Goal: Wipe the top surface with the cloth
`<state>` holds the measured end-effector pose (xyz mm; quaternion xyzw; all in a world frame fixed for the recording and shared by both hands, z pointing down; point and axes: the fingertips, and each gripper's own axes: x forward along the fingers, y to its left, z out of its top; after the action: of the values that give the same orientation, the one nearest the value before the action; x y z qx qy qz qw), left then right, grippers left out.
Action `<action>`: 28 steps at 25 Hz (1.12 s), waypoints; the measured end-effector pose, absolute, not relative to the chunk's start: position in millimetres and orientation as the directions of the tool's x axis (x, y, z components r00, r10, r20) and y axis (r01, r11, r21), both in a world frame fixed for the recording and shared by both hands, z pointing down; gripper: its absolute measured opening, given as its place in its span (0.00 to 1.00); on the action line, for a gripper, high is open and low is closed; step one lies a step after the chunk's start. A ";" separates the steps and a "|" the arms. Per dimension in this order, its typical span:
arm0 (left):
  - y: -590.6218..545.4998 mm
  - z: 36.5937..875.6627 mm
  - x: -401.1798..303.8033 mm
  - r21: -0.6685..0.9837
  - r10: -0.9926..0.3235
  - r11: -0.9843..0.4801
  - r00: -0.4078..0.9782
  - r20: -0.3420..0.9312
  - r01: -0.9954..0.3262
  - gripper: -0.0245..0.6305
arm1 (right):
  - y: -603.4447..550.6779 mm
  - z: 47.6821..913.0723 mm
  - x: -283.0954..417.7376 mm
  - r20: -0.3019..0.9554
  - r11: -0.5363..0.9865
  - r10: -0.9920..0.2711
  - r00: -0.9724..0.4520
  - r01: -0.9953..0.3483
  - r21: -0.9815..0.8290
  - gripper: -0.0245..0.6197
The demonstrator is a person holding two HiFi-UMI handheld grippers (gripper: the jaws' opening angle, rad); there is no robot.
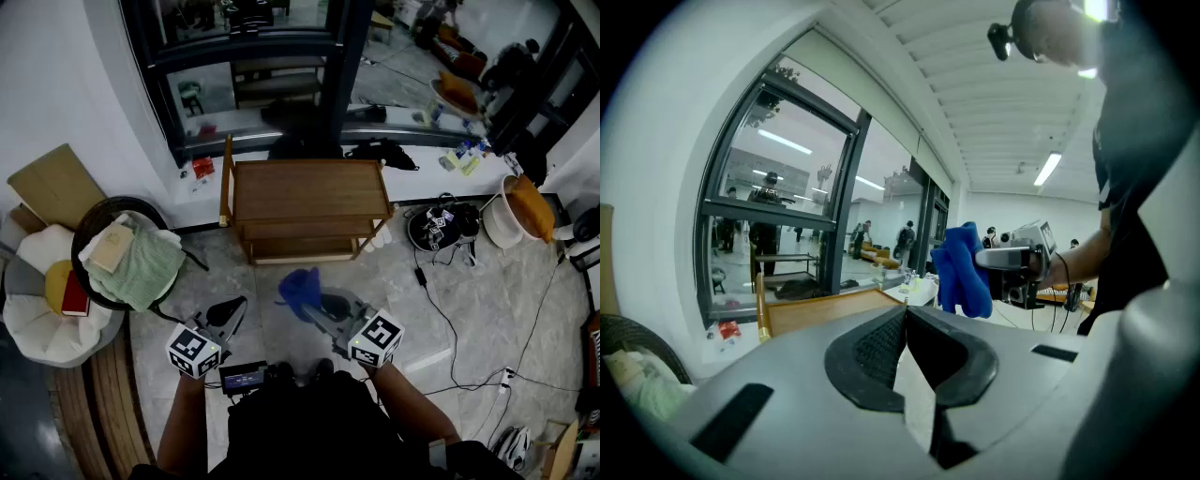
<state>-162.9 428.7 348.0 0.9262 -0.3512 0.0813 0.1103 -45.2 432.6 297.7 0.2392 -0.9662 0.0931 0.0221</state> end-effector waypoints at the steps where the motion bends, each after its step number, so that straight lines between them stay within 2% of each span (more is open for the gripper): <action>1: 429.2 345.9 -162.7 0.146 -0.630 -0.732 0.743 0.226 -0.665 0.05 | 435.3 301.9 -44.2 0.096 0.861 -0.465 -0.880 -0.474 -0.185 0.15; 15: 406.7 332.7 -171.7 0.112 -0.638 -0.739 0.743 0.201 -0.665 0.05 | 417.3 310.6 -24.6 0.129 0.802 -0.553 -0.823 -0.568 -0.185 0.15; 28: 324.8 364.9 -170.7 0.138 -0.680 -0.664 0.671 0.296 -0.734 0.05 | 313.5 341.0 -19.8 0.126 0.825 -0.503 -0.855 -0.519 -0.224 0.15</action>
<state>-170.7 324.8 364.9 0.9056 -0.3904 0.1100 0.1237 -19.8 313.5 341.0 0.2675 -0.9548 0.1258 0.0306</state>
